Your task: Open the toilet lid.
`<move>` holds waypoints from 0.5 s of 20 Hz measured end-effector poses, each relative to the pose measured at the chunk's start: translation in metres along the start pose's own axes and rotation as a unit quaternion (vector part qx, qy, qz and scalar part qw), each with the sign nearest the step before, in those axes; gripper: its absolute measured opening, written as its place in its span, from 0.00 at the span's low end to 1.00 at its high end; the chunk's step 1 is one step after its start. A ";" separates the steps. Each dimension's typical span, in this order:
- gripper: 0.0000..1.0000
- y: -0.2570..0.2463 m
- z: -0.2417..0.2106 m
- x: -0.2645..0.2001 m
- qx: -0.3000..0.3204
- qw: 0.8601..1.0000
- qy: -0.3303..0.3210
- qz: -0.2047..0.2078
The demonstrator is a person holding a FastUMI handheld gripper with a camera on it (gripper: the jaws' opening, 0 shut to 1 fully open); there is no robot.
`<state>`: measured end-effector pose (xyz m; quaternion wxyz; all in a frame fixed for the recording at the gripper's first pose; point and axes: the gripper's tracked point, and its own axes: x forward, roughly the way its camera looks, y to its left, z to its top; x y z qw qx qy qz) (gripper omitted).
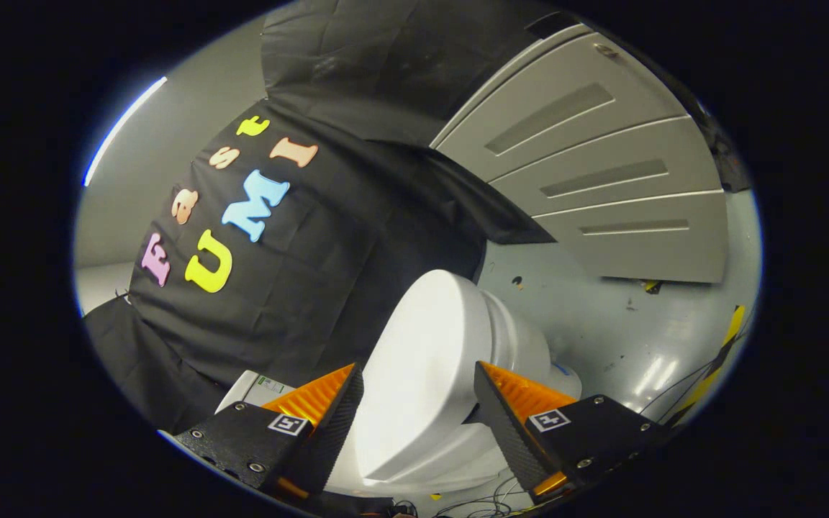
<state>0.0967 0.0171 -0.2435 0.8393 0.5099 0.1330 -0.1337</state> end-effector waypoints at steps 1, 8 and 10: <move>0.95 -0.005 -0.004 0.001 0.003 1.000 0.004 -0.009; 0.95 -0.040 -0.033 0.014 0.056 0.996 0.039 -0.059; 0.95 -0.049 -0.040 0.017 0.078 0.994 0.047 -0.067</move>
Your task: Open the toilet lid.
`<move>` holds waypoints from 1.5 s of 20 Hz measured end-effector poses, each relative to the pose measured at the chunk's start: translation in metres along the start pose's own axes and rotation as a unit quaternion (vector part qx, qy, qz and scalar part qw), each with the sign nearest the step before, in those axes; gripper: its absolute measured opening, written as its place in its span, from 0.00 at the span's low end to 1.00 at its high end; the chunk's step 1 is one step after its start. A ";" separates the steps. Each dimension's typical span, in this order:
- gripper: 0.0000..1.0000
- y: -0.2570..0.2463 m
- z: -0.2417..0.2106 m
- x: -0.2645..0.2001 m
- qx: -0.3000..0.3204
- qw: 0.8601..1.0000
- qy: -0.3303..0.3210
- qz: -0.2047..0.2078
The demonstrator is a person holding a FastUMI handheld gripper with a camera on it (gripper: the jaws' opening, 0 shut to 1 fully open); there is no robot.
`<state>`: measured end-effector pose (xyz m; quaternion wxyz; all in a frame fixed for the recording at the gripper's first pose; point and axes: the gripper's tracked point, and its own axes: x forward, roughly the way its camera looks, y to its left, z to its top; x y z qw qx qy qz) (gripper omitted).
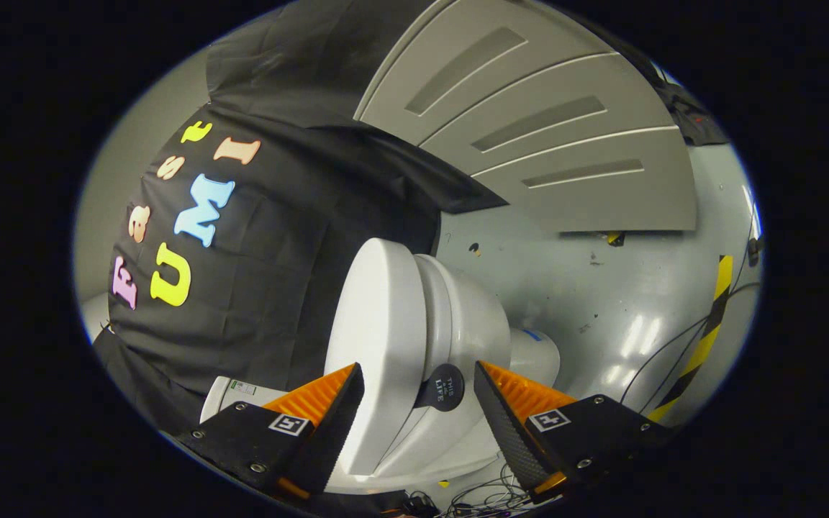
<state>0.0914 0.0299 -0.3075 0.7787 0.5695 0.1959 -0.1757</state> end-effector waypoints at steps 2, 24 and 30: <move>0.94 -0.006 -0.010 0.006 0.011 1.000 0.012 -0.007; 0.00 0.003 -0.016 0.014 -0.023 0.999 0.031 0.014; 0.00 0.041 -0.004 0.000 -0.039 0.999 0.012 0.030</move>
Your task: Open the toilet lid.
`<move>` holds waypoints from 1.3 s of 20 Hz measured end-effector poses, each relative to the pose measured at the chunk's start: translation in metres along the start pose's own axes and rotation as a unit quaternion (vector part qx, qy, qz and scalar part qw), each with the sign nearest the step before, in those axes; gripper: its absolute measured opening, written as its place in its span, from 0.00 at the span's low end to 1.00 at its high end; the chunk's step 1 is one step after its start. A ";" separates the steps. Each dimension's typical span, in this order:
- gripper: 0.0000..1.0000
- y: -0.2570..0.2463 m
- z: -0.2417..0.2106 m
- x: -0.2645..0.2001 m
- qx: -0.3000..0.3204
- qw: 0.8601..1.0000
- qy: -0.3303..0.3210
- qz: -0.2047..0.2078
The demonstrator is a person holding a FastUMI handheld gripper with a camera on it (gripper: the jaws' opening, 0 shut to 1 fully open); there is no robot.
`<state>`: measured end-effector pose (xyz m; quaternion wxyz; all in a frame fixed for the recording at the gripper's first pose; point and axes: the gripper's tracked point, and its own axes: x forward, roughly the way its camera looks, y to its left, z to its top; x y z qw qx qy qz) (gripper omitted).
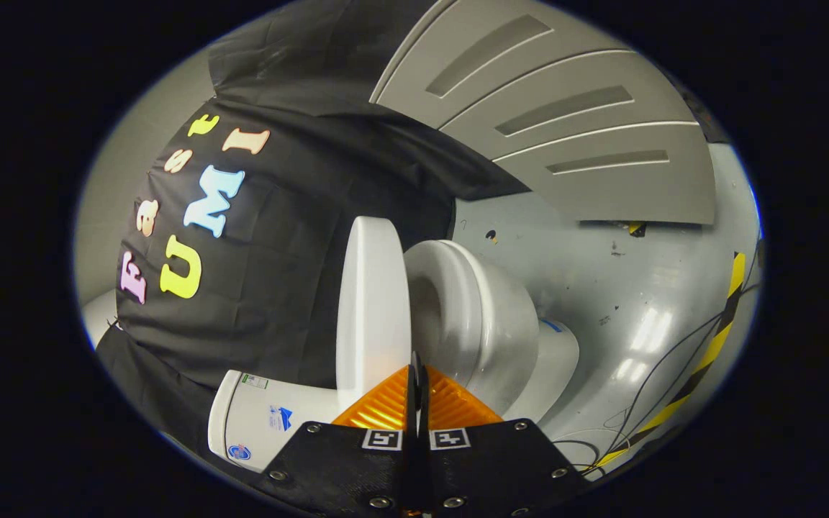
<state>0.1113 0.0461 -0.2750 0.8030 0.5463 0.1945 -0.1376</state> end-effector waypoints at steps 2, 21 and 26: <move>0.00 0.019 0.005 -0.006 -0.024 1.000 -0.014 0.015; 0.00 0.124 0.000 -0.042 -0.237 0.971 -0.039 0.016; 0.00 0.144 -0.004 -0.049 -0.296 0.954 -0.044 0.010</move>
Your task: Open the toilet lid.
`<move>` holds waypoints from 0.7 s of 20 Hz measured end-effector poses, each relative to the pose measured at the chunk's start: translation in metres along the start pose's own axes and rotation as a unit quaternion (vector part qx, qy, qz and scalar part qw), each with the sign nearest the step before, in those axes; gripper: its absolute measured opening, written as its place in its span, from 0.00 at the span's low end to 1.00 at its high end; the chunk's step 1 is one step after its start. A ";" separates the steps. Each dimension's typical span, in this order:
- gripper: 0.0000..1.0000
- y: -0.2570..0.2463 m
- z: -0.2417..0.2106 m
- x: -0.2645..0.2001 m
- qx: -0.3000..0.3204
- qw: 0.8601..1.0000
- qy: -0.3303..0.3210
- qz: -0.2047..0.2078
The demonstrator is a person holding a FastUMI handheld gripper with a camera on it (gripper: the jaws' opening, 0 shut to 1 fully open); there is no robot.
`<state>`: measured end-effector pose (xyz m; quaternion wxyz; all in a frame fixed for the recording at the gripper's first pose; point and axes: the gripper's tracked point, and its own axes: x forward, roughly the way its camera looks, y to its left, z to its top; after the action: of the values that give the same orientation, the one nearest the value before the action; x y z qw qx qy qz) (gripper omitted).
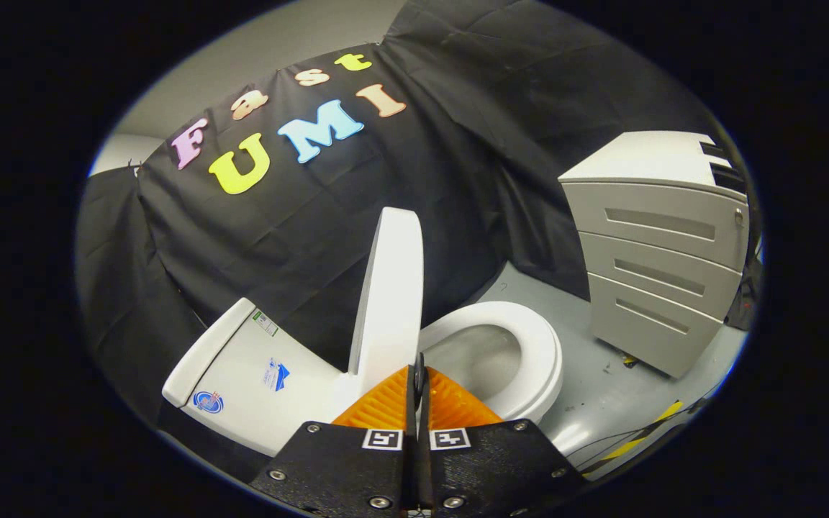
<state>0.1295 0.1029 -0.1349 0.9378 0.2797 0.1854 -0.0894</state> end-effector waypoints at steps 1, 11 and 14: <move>0.00 0.005 0.000 -0.002 -0.006 1.000 -0.002 0.001; 0.00 0.053 0.007 -0.013 -0.108 0.994 -0.018 0.008; 0.00 0.067 0.008 -0.015 -0.135 0.990 -0.022 0.012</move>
<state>0.1364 0.1545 -0.0895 0.9718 0.1503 0.1722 -0.0583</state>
